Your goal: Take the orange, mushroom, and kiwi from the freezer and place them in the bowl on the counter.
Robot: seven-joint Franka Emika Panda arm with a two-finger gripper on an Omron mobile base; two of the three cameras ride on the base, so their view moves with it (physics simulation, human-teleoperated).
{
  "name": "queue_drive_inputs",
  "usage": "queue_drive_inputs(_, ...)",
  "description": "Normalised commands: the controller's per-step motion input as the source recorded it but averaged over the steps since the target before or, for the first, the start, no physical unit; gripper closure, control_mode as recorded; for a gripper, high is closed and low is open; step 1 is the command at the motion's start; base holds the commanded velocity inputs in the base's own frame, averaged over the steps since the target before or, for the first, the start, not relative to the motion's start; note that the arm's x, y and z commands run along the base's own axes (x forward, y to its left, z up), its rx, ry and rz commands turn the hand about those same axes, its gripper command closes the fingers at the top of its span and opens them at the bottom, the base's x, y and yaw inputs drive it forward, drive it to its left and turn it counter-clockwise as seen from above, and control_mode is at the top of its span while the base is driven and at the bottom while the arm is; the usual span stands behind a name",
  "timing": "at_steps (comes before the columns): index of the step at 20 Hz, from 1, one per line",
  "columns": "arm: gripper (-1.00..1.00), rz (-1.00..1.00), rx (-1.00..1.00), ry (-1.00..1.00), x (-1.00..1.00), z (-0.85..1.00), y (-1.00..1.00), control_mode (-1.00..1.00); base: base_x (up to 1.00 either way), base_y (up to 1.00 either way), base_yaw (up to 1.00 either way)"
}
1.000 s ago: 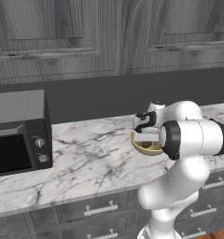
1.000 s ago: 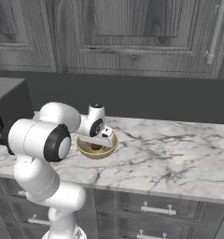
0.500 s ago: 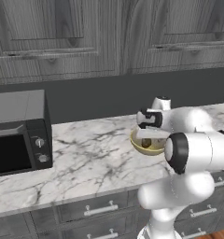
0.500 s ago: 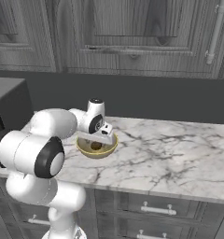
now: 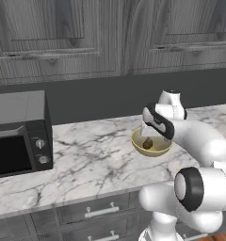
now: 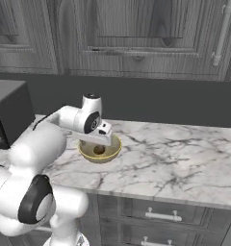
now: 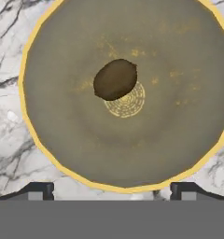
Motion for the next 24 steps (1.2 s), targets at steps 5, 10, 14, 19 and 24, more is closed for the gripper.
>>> queue_drive_inputs(5, -1.00, 0.03, -0.05, -0.12, -0.98, 0.38, 0.45, -1.00, 0.00, 0.00, 0.00)
queue_drive_inputs(10, -1.00, 0.00, -0.03, -0.07, -0.78, 0.46, 0.44, -1.00, 0.00, 0.00, 0.00)
queue_drive_inputs(14, -1.00, 0.00, 0.00, -0.02, -0.74, 0.52, 0.04, -1.00, 0.00, 0.00, 0.00)
queue_drive_inputs(19, -1.00, 0.00, 0.00, -0.01, -0.44, 0.82, 0.00, -1.00, 0.00, 0.00, 0.00)
queue_drive_inputs(24, -1.00, 0.00, 0.00, 0.00, -0.44, 0.78, 0.00, -1.00, 0.00, 0.00, 0.00)
